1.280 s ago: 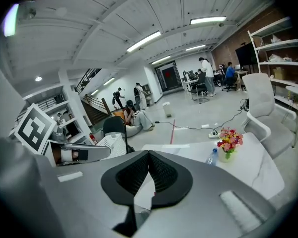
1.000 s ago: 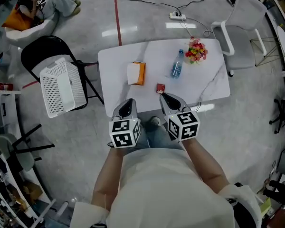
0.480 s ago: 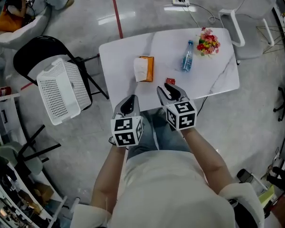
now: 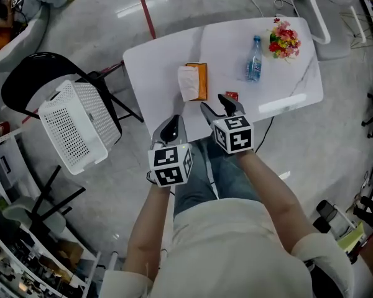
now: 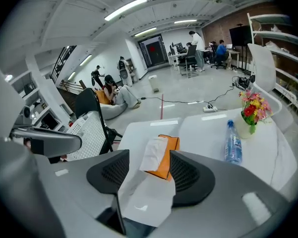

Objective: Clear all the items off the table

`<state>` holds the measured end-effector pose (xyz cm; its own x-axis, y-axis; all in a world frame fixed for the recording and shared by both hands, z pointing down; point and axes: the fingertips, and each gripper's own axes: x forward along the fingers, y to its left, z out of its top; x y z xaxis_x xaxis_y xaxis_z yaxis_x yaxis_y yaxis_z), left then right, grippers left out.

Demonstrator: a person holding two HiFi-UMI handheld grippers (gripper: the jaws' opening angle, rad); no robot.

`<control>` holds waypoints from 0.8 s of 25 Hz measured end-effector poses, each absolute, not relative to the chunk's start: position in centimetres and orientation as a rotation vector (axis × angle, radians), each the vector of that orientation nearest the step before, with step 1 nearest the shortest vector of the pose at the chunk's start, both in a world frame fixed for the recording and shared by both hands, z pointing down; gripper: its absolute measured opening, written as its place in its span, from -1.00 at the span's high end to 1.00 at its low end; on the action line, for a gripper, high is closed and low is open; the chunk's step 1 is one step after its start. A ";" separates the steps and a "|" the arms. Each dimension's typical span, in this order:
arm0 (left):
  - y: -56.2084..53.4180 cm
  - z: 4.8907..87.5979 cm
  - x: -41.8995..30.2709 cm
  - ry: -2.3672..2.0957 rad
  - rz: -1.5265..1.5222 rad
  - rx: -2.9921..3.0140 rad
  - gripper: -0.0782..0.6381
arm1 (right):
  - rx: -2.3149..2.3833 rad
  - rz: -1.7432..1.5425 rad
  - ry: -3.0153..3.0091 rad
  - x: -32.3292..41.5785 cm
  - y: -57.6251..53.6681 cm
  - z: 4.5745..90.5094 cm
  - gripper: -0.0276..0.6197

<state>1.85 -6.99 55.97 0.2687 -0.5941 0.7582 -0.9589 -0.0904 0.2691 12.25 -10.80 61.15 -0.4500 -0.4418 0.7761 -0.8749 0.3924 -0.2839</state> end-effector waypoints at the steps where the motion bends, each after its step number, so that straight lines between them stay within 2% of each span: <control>1: -7.3 56.4 1.5 -1.418 0.607 1.774 0.76 | 1.124 0.936 -2.038 12.0 -11.1 61.9 0.11; 5: -8.2 58.5 0.5 -1.413 0.610 1.743 0.76 | 1.132 0.957 -1.985 11.3 -12.1 64.7 -0.05; 20: -10.7 64.8 -1.0 -1.349 0.647 1.713 0.76 | 1.180 1.070 -1.854 9.5 -14.3 73.5 -0.31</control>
